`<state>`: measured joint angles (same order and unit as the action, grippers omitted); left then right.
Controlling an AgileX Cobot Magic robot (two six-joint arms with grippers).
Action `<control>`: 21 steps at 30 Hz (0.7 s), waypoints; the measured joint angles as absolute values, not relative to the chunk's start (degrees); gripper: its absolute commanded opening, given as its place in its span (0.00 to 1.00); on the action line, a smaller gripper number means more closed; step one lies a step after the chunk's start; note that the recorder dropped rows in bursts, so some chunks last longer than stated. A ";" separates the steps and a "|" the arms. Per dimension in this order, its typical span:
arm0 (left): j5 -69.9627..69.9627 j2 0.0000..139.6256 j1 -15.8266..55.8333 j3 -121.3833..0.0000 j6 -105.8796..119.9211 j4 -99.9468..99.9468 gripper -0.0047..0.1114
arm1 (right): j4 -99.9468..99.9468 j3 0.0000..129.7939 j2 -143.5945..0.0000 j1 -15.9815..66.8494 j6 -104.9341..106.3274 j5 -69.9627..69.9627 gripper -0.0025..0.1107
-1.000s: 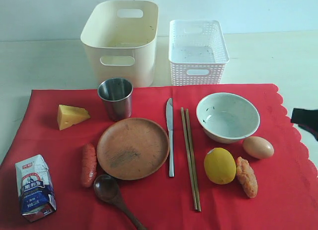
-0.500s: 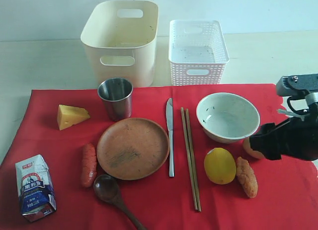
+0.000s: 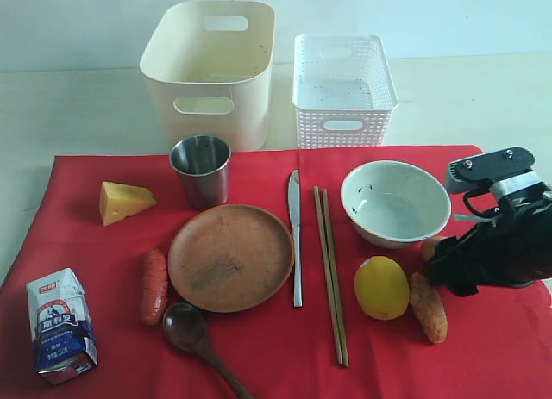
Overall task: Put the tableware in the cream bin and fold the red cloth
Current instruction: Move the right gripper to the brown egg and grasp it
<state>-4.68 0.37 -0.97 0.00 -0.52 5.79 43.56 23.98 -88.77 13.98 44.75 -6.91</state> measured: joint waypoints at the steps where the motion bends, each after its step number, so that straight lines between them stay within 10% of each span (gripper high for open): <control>1: -4.68 0.37 -0.97 0.00 -0.52 5.79 0.04 | 43.56 23.98 -89.51 13.98 45.18 -6.65 0.58; 12: -4.68 0.37 -0.97 0.00 -0.52 5.79 0.04 | 43.74 24.07 -89.17 13.98 45.67 -5.62 0.04; 21: -4.68 0.37 -0.97 0.00 -0.52 5.79 0.04 | 43.74 24.07 -86.49 13.98 45.67 -7.87 0.14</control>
<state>-4.68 0.37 -0.97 0.00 -0.52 5.79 43.74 24.07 -86.49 13.98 45.67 -7.87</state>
